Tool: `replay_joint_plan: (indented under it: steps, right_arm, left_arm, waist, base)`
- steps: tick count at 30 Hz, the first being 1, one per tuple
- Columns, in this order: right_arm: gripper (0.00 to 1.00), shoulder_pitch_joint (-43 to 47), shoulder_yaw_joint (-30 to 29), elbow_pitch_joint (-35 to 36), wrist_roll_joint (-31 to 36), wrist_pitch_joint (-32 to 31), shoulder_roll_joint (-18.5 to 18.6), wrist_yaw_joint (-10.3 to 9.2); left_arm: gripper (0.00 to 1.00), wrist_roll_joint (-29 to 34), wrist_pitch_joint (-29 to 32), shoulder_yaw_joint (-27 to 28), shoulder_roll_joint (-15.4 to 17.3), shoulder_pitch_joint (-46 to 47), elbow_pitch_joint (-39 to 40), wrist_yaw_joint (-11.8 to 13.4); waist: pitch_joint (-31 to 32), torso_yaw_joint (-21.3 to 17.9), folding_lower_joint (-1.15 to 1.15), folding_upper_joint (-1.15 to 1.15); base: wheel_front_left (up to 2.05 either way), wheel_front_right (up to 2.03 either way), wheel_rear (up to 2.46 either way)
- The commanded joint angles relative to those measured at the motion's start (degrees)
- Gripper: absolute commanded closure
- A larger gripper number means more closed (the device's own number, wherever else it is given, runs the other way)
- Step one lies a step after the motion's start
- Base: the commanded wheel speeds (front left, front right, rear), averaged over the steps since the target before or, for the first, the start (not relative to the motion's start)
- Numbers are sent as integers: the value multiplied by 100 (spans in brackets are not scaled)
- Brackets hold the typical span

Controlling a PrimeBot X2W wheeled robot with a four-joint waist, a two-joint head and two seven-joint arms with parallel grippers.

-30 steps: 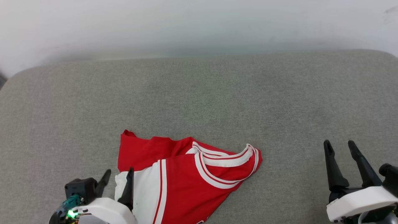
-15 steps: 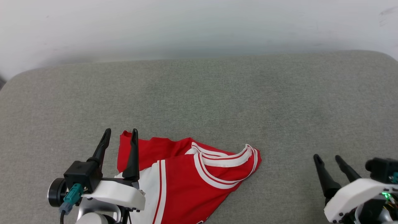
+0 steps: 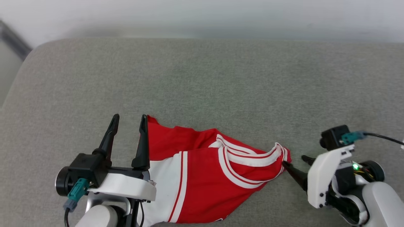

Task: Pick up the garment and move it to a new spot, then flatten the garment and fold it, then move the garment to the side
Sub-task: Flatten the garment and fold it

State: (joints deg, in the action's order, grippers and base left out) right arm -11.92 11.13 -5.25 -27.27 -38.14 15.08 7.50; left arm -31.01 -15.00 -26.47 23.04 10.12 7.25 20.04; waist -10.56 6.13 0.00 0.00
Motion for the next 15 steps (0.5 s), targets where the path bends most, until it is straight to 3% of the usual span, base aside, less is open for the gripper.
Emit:
replay_joint_plan:
  steps: [1,10,11,12,15]
  right_arm:
    - [0,-211,164,-130,-85,-76,65,-1]
    - [0,-477,1058,-1241,-569,-734,209,-2]
    - [44,-465,1157,-1310,-630,-818,213,-2]
    - [100,-453,1206,-1369,-712,-883,217,-1]
    - [100,-623,1264,-1280,-799,-694,238,-2]
  left_arm:
    - [0,31,-19,62,-43,78,-10,-46]
    - [0,158,-21,230,-294,56,-172,-263]
    - [0,167,-20,248,-313,44,-188,-281]
    - [0,177,-20,268,-329,28,-205,-296]
    - [0,206,-20,335,-365,-25,-251,-334]
  waist:
    - [-163,149,0,0]
    - [-331,306,0,0]
    - [-333,307,0,0]
    - [-333,304,0,0]
    - [-304,256,0,0]
  base:
    - [0,0,0]
    - [0,0,0]
    - [0,0,0]
    - [0,0,0]
    - [0,0,0]
